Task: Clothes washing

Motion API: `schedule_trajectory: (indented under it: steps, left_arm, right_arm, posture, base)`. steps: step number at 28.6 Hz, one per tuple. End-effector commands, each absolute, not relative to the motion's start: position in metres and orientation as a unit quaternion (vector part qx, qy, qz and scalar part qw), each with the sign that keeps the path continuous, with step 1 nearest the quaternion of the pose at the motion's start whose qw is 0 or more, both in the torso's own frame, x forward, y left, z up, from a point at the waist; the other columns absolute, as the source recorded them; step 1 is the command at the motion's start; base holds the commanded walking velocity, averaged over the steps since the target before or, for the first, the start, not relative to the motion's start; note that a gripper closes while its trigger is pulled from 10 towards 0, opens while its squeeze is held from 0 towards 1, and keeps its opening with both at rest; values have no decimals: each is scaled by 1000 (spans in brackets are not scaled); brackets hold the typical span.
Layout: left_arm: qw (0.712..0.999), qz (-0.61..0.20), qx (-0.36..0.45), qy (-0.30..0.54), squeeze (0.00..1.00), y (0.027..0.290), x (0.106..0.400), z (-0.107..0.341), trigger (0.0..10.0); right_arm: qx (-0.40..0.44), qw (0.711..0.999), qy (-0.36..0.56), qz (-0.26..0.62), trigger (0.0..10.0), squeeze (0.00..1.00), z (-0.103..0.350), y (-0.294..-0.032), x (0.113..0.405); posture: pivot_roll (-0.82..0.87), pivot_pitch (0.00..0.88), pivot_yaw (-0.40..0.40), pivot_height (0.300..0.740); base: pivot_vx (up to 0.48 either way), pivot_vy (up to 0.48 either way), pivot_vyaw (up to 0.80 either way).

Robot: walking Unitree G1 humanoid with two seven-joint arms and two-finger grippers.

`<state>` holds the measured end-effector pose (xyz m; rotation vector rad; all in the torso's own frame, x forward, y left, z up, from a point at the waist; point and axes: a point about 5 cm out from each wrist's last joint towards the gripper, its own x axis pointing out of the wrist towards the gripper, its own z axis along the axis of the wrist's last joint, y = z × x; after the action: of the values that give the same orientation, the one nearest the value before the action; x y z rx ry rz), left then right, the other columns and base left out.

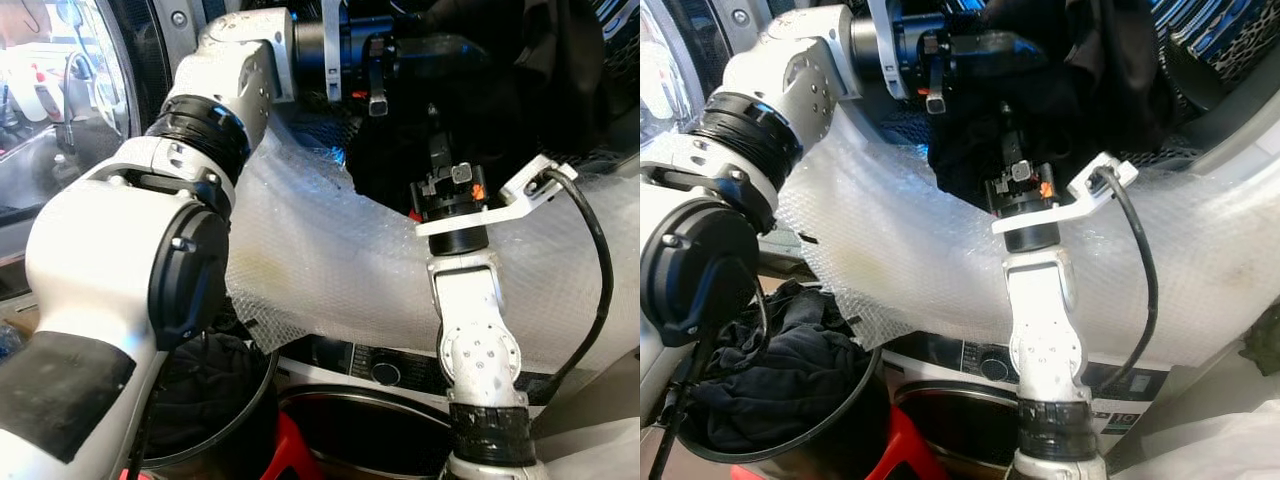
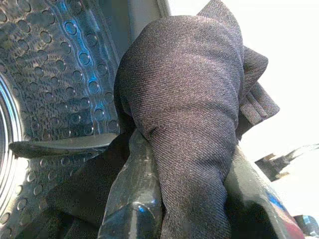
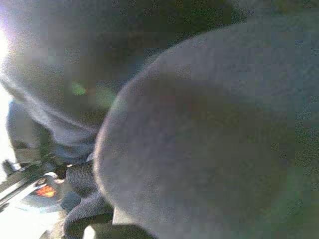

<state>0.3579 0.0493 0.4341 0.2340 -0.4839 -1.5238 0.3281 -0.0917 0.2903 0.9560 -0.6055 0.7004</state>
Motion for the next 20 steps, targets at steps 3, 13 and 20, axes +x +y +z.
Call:
schedule_trajectory:
  steps: [3,13,20]
  left_arm:
    - [694,-649,150,-274,0,59,347,467,10000]
    - [734,-587,268,-213,0,59,367,429,10000]
    - [780,-520,238,-255,0,58,373,433,10000]
  right_arm:
    - [449,792,-332,244,0,0,308,-124,346]
    - [471,753,-365,278,0,0,327,-130,344]
    - [459,722,-377,354,0,0,333,-125,332]
  posture:
    - [51,45,75,740]
    - [47,42,71,740]
    - [46,47,59,740]
  base:
    - [0,0,0]
    - [0,0,0]
    - [0,0,0]
